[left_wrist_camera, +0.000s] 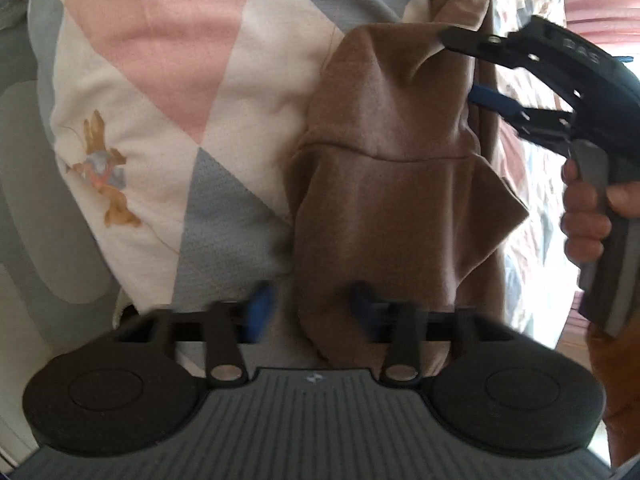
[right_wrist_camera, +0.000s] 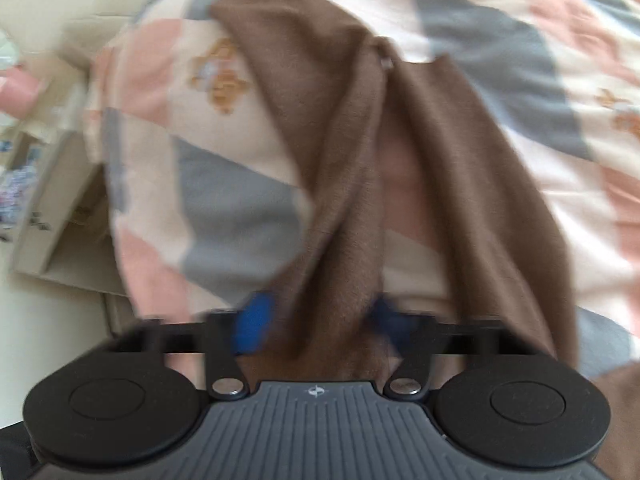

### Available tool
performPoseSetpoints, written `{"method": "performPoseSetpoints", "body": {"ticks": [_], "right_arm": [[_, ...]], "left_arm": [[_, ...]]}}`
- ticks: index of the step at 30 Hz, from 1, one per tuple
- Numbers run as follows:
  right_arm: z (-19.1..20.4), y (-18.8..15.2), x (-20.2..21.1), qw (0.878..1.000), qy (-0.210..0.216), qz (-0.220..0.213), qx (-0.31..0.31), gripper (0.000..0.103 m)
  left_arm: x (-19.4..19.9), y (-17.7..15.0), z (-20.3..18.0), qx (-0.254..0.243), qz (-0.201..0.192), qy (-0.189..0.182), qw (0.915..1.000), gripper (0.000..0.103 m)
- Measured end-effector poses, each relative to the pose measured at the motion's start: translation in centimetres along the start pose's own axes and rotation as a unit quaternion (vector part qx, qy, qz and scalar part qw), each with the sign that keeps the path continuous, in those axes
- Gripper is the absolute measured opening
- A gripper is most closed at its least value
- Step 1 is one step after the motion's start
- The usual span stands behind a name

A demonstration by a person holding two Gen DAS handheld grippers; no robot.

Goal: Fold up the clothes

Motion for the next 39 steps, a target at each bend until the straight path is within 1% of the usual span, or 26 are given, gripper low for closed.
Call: {"method": "performPoseSetpoints", "body": {"ticks": [1, 2, 4, 6, 8, 11, 13, 15, 17, 19, 21, 22, 23, 24, 26, 27, 28, 29, 31, 32, 33, 34, 35, 36, 38, 39], "right_arm": [[0.1, -0.2, 0.3, 1.000, 0.007, -0.009, 0.001, 0.004], [0.2, -0.6, 0.9, 1.000, 0.010, -0.021, -0.002, 0.004], [0.4, -1.7, 3.5, 0.998, 0.012, -0.064, -0.002, 0.004], [-0.1, -3.7, 7.5, 0.993, 0.012, -0.118, -0.026, 0.003], [-1.0, -6.4, 12.6, 0.983, 0.005, -0.177, -0.057, 0.003], [-2.4, -12.4, 20.4, 0.963, -0.029, -0.246, -0.101, 0.003], [-3.4, -17.6, 25.4, 0.949, -0.068, -0.277, -0.137, 0.003], [-4.5, -23.5, 30.0, 0.931, -0.114, -0.297, -0.181, 0.003], [-5.4, -30.1, 33.8, 0.910, -0.166, -0.299, -0.236, 0.003], [-6.2, -37.0, 36.7, 0.884, -0.217, -0.288, -0.299, 0.003], [-6.9, -43.7, 38.6, 0.861, -0.264, -0.253, -0.352, 0.003], [-7.3, -46.8, 38.9, 0.851, -0.278, -0.228, -0.382, 0.003], [-7.5, -49.4, 38.6, 0.845, -0.279, -0.203, -0.409, 0.004], [-7.6, -51.8, 37.9, 0.841, -0.271, -0.179, -0.432, 0.004], [-7.9, -55.5, 36.1, 0.838, -0.249, -0.128, -0.468, 0.005], [-7.9, -56.7, 34.9, 0.839, -0.226, -0.109, -0.484, 0.005], [-7.9, -57.4, 33.8, 0.838, -0.203, -0.089, -0.498, 0.009], [-7.7, -57.7, 33.1, 0.840, -0.194, -0.077, -0.501, 0.011], [-7.2, -57.7, 32.5, 0.847, -0.189, -0.068, -0.492, 0.016], [-7.0, -57.5, 32.6, 0.851, -0.189, -0.072, -0.484, 0.017], [-6.9, -57.3, 33.2, 0.856, -0.190, -0.085, -0.473, 0.023], [-6.9, -57.1, 33.7, 0.861, -0.191, -0.098, -0.461, 0.037], [-6.9, -56.7, 34.3, 0.865, -0.193, -0.113, -0.450, 0.045], [-7.2, -56.0, 34.9, 0.870, -0.193, -0.130, -0.436, 0.054], [-8.1, -54.5, 35.9, 0.881, -0.191, -0.160, -0.402, 0.057], [-8.7, -53.6, 36.1, 0.889, -0.188, -0.168, -0.383, 0.060]], "left_arm": [[0.1, -0.1, -0.1, -0.001, -0.001, -0.001, 1.0000, 0.003], [0.3, -0.3, -0.4, -0.010, -0.007, 0.001, 0.9999, 0.003], [1.4, -1.2, -1.5, -0.041, -0.037, 0.008, 0.9984, 0.003], [2.9, -2.3, -2.8, -0.073, -0.067, 0.008, 0.9950, 0.002], [4.4, -3.6, -4.5, -0.102, -0.091, 0.000, 0.9906, 0.003], [6.3, -6.0, -8.0, -0.153, -0.111, -0.027, 0.9817, 0.003], [7.0, -7.9, -10.7, -0.192, -0.110, -0.046, 0.9742, 0.004], [7.0, -10.3, -14.2, -0.241, -0.102, -0.059, 0.9635, 0.004], [6.3, -13.7, -16.9, -0.288, -0.085, -0.067, 0.9516, 0.004], [5.7, -17.1, -18.2, -0.327, -0.062, -0.068, 0.9405, 0.007], [4.7, -19.9, -18.6, -0.357, -0.041, -0.058, 0.9312, 0.008], [4.2, -21.1, -18.7, -0.371, -0.032, -0.051, 0.9268, 0.010], [3.7, -22.1, -18.4, -0.379, -0.027, -0.036, 0.9245, 0.010], [3.2, -22.9, -18.2, -0.383, -0.023, -0.019, 0.9233, 0.010], [2.2, -23.5, -17.5, -0.384, -0.020, 0.011, 0.9229, 0.010], [2.1, -23.6, -17.3, -0.389, -0.023, 0.025, 0.9206, 0.010], [2.0, -23.7, -17.1, -0.394, -0.027, 0.039, 0.9180, 0.011], [1.8, -23.5, -17.3, -0.404, -0.034, 0.053, 0.9125, 0.013], [2.1, -23.4, -18.1, -0.430, -0.052, 0.070, 0.8988, 0.017], [1.9, -23.1, -19.0, -0.442, -0.059, 0.074, 0.8918, 0.019], [1.7, -22.8, -19.7, -0.457, -0.063, 0.077, 0.8841, 0.023], [1.4, -22.5, -20.7, -0.474, -0.068, 0.081, 0.8742, 0.026], [1.0, -22.2, -21.7, -0.491, -0.072, 0.086, 0.8639, 0.029], [0.4, -21.8, -22.6, -0.508, -0.075, 0.091, 0.8532, 0.030], [-0.7, -20.9, -24.4, -0.538, -0.068, 0.098, 0.8348, 0.032], [-1.3, -20.3, -25.3, -0.549, -0.065, 0.100, 0.8271, 0.037]]}}
Point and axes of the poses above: each gripper's, at about its wrist camera, not at the fingertips, and x roughly against the way its jaws point, z to its left, y to its top, the point moved 1 cm from there along -x, roughly the way its jaws point, and after that the axes turned 13 degrees about x, right-handed, at the moved point
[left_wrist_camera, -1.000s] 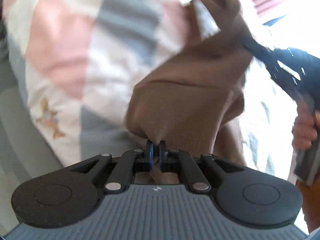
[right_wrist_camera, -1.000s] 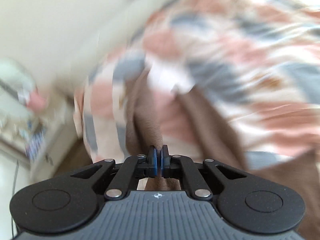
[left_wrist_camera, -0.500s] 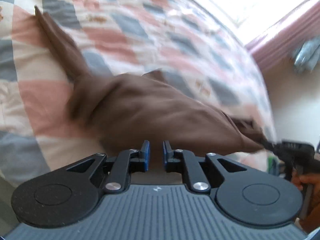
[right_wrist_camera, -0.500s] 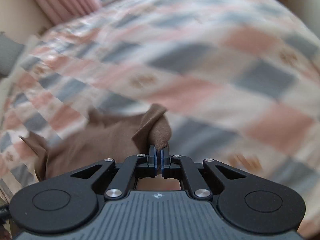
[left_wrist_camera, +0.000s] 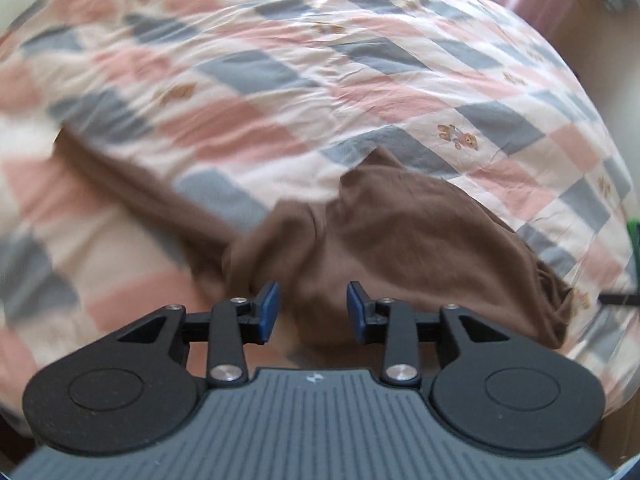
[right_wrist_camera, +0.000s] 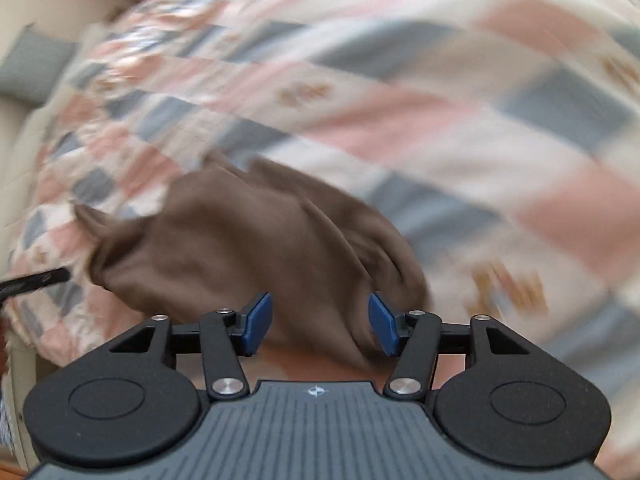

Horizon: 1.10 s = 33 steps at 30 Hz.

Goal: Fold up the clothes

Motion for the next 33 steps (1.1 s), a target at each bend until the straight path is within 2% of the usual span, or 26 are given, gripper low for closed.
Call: {"method": "performPoseSetpoints", "body": {"ticks": [1, 3, 7, 11, 14, 17, 21, 26, 33], "right_arm": [[0.3, 1.1, -0.4, 1.000, 0.011, -0.006, 0.020, 0.061], [0.7, 3.1, -1.7, 0.998, 0.027, -0.005, 0.060, 0.062], [0.8, 5.9, -4.7, 0.994, 0.041, 0.011, 0.101, 0.062], [0.8, 7.6, -7.6, 0.993, 0.047, 0.031, 0.107, 0.062], [1.7, 8.3, -8.8, 0.990, 0.044, 0.047, 0.126, 0.062], [2.4, 8.1, -8.5, 0.989, 0.040, 0.050, 0.130, 0.062], [2.9, 7.1, -7.4, 0.992, 0.028, 0.047, 0.116, 0.067], [3.6, 6.4, -6.4, 0.991, 0.021, 0.053, 0.122, 0.067], [4.9, 4.4, -3.8, 0.984, 0.027, 0.048, 0.170, 0.072]], "left_arm": [[-0.7, 1.1, 0.1, -0.012, 0.003, -0.001, 0.9999, 0.045], [-2.2, 3.1, 0.4, -0.032, 0.008, -0.002, 0.9995, 0.050], [-6.3, 6.3, 1.8, -0.028, 0.054, -0.025, 0.9978, 0.057], [-9.1, 7.8, 2.2, -0.045, 0.095, -0.036, 0.9938, 0.057], [-9.1, 8.0, 1.7, -0.090, 0.105, -0.038, 0.9897, 0.057], [-8.1, 7.7, 1.5, -0.134, 0.104, -0.017, 0.9853, 0.057], [-7.3, 7.2, 1.8, -0.160, 0.107, -0.003, 0.9812, 0.057], [-6.5, 7.0, 1.4, -0.151, 0.106, 0.006, 0.9828, 0.057], [-3.5, 4.0, -0.5, -0.152, 0.087, 0.025, 0.9843, 0.057]]}}
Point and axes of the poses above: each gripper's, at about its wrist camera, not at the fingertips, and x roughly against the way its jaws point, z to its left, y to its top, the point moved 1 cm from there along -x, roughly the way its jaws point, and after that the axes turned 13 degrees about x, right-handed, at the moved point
